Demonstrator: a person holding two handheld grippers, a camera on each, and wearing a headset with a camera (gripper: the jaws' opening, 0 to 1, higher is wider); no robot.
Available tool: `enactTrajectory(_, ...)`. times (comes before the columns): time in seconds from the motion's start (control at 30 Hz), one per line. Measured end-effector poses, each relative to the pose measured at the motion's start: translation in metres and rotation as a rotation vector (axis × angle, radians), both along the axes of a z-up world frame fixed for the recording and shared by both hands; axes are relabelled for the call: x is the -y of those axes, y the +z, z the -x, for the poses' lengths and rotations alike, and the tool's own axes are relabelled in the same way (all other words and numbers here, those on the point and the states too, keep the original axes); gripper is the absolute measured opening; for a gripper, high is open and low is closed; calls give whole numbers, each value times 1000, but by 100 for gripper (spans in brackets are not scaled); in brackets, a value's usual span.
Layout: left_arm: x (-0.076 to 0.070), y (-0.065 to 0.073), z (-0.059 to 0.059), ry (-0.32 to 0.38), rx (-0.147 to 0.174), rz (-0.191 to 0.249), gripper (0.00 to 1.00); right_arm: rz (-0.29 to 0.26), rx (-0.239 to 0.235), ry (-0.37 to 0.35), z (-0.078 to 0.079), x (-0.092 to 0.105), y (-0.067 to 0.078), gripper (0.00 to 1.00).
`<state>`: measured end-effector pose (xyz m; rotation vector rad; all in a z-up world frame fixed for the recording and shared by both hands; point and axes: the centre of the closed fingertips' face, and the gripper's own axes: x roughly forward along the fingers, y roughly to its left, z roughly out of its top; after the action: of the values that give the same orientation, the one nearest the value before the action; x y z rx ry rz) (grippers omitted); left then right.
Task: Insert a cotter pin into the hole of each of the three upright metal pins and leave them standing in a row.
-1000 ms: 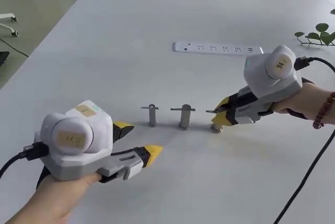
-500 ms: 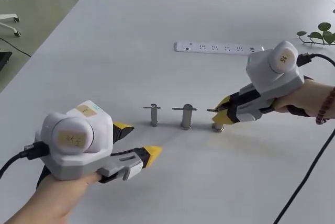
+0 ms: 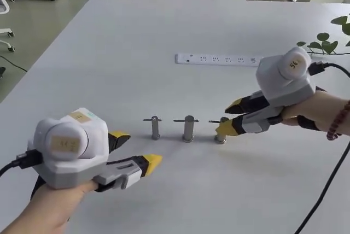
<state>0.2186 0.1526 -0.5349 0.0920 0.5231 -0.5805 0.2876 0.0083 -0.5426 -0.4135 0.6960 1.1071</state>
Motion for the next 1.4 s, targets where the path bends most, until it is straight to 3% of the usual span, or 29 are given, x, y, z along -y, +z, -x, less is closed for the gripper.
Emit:
enactTrajectory(0.23, -1, 8, -11, 20, 10, 12, 48, 4, -36, -84, 9, 4, 2, 49)
enactTrajectory(0.4, 0, 11, -14, 41, 15, 25, 50, 4, -27, -124, 16, 6, 3, 51)
enactTrajectory(0.5, 2, 11, -14, 53, 7, 32, 52, -61, -41, -215, 17, 4, 10, 54)
enactTrajectory(0.87, 12, 15, -16, 86, 1, 56, 61, -98, -14, -321, 34, -1, 19, 59)
enactTrajectory(1.03, 7, 17, -14, 131, -5, 62, 65, -102, 4, -363, 38, -1, 19, 60)
enactTrajectory(1.17, 2, 13, -9, 159, -28, 73, 65, -87, 28, -400, 43, 3, 15, 60)
enactTrajectory(1.27, -2, 15, -5, 183, -12, 80, 65, -85, 16, -412, 48, 4, 12, 58)
enactTrajectory(1.4, -2, 12, -1, 186, -24, 79, 65, -68, 34, -439, 52, 10, 8, 58)
